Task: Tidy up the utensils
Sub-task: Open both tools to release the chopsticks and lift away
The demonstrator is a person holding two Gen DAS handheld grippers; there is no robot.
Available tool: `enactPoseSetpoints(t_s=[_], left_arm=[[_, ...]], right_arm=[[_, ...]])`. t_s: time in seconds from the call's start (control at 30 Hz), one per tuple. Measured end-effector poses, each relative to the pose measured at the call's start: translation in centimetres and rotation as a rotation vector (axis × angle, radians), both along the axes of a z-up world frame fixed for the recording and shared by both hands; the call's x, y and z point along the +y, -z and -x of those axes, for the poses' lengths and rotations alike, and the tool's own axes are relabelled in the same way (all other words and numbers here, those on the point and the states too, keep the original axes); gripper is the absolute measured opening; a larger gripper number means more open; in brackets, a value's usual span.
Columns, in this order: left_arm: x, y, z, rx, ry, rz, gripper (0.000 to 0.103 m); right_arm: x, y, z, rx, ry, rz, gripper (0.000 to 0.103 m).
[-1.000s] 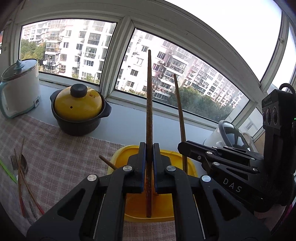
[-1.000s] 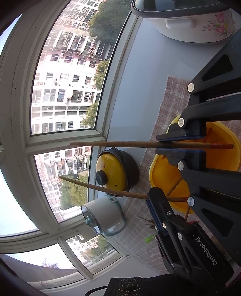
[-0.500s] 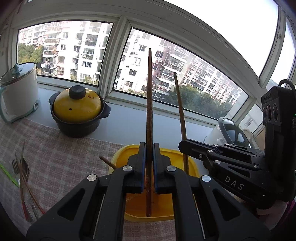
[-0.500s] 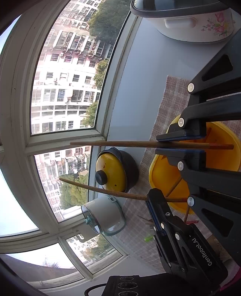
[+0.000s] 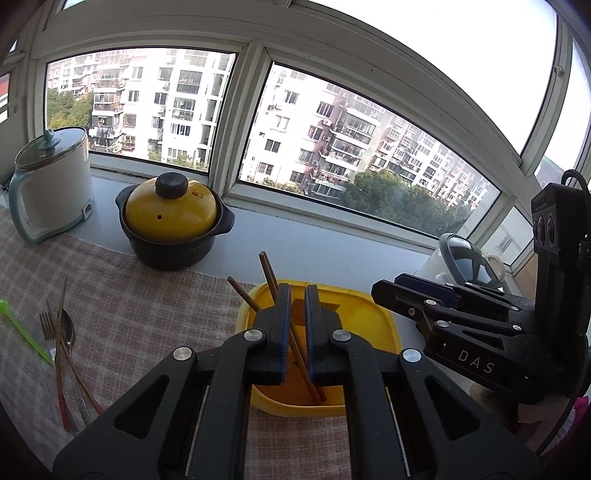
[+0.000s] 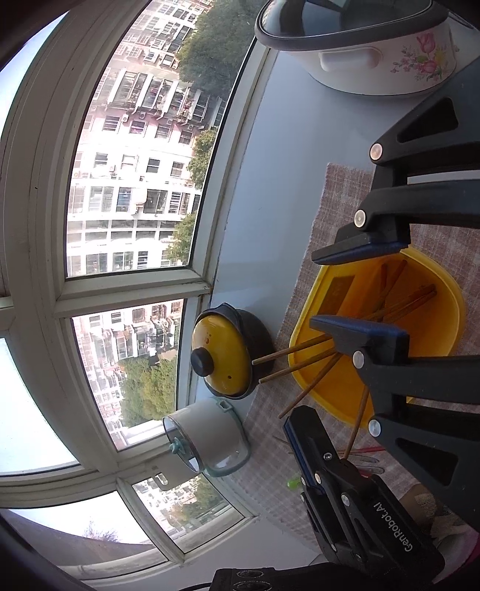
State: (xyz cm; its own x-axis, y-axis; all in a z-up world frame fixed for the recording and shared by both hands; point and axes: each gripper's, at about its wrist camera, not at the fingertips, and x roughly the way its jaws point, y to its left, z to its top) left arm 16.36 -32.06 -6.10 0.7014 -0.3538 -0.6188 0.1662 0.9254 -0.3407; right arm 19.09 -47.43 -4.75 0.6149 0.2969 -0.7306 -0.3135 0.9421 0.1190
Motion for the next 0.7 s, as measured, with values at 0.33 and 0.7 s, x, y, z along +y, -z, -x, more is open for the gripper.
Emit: enactPoseSetpoints(t_s=[0.33,0.7], left_arm=[[1.7,-0.1,2.0,0.011,0.003,-0.015,0.005],[5.6,-0.4,4.3,0.017,0.004,-0.039,0.005]], right_arm=[[0.7,-1.5,2.8,-0.052,0.019,0.034,0.057],[3.4,-3.5,6.5,-0.111,0.048,0.056,0.072]])
